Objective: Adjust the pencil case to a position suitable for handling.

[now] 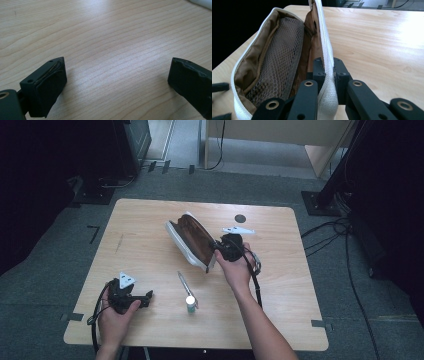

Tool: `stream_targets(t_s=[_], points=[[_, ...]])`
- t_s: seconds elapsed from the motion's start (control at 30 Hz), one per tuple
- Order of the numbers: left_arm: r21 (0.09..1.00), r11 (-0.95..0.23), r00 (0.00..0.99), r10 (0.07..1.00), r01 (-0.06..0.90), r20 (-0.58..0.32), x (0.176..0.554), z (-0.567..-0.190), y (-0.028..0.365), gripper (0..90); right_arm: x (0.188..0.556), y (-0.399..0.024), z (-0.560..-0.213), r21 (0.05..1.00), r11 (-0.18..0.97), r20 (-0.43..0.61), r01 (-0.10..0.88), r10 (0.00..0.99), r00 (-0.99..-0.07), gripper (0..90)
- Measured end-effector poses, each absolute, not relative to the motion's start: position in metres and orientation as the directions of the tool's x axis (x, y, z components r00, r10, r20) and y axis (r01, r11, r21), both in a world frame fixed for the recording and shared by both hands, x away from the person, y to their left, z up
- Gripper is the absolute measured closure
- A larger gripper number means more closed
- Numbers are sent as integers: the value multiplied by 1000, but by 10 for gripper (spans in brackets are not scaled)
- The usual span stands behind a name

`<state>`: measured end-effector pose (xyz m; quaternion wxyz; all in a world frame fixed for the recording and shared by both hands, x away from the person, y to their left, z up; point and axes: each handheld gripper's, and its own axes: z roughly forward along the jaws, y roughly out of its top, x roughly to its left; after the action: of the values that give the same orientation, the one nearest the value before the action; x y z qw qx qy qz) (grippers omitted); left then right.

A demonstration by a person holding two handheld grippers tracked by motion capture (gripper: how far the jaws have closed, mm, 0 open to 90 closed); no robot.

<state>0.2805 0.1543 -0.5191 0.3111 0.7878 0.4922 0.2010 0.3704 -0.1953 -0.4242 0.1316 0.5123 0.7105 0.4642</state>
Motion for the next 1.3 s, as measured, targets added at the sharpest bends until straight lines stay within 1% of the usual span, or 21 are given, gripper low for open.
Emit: stream_targets(t_s=[0.37,0.5,0.57,0.73,0.93,0.97,1.0,1.03,1.07,1.1,1.13,1.2,1.3], points=[[688,-324,436,900,650,12,281,-519,154,22,321,-212,-430,806,15,303,592,849,-433,834],[688,-322,435,901,651,10,280,-519,154,22,311,-216,-436,800,-1,319,600,847,-425,834],[688,-323,436,900,650,11,280,-519,154,22,303,-221,-444,792,-35,353,610,841,-410,834],[688,-323,435,900,650,11,280,-519,154,22,293,-225,-453,788,-45,363,614,840,-403,834],[688,-324,436,900,650,12,281,-519,154,22,292,-225,-462,780,-49,366,624,845,-391,826],[688,-323,435,900,650,12,280,-519,154,22,293,-226,-466,772,-47,381,634,832,-402,786],[688,-323,435,900,650,12,280,-519,154,22,293,-226,-466,772,-47,381,634,832,-402,786],[688,-324,436,900,650,12,281,-519,154,22,293,-228,-468,773,-41,391,634,818,-423,683],[688,-324,436,900,650,12,280,-519,154,22,293,-228,-468,773,-41,391,634,818,-423,683],[688,-323,435,900,650,12,280,-519,154,22,291,-229,-466,780,-34,387,625,810,-440,618],[688,-323,435,900,650,12,280,-519,154,22,291,-229,-466,780,-34,387,625,810,-440,618],[688,-323,435,900,650,12,281,-519,154,22,286,-232,-459,808,-13,345,589,821,-455,570],[688,-323,435,900,650,12,281,-519,154,22,282,-234,-453,827,2,314,562,827,-466,557]])
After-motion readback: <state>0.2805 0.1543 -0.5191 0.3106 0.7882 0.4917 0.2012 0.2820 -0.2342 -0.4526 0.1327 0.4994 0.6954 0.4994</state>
